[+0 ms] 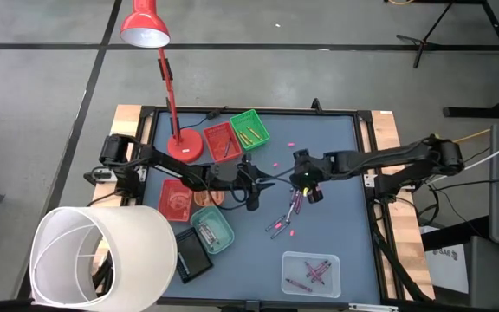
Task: Sort crayons
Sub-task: Put the light blue crayon into the black basket
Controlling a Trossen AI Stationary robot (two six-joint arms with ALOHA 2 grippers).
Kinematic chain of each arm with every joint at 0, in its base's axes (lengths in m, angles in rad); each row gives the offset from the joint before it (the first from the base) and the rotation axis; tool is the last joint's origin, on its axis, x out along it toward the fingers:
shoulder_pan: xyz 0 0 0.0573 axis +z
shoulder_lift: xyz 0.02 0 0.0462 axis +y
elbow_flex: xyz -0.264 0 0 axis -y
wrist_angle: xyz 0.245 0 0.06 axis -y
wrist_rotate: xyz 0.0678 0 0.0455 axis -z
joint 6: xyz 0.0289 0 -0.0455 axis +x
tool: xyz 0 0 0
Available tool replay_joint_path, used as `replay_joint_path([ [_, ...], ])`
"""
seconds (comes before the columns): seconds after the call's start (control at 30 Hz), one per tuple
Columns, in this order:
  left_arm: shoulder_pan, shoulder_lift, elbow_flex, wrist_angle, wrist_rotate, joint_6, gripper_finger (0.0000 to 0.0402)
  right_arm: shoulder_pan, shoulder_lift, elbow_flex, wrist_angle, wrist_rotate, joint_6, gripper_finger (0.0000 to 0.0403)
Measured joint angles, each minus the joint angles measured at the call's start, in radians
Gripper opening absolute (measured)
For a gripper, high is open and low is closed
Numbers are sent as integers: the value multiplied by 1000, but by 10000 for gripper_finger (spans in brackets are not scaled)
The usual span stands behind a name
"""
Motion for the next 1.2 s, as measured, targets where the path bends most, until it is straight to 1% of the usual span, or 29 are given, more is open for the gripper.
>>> replay_joint_path([
  [0.07,0,0,0,-2,0,0,109,0,9,-23,36,0,-20,108],
  [0.23,0,0,0,-6,0,0,109,0,55,-42,46,20,-25,108],
  [0.5,-1,0,0,-19,0,-1,109,0,153,-42,62,90,-54,108],
  [0.7,0,0,0,-22,0,-1,109,0,197,-42,65,139,-55,108],
  [1.2,0,-1,0,-22,0,-2,109,-1,230,-39,69,141,-76,107],
])
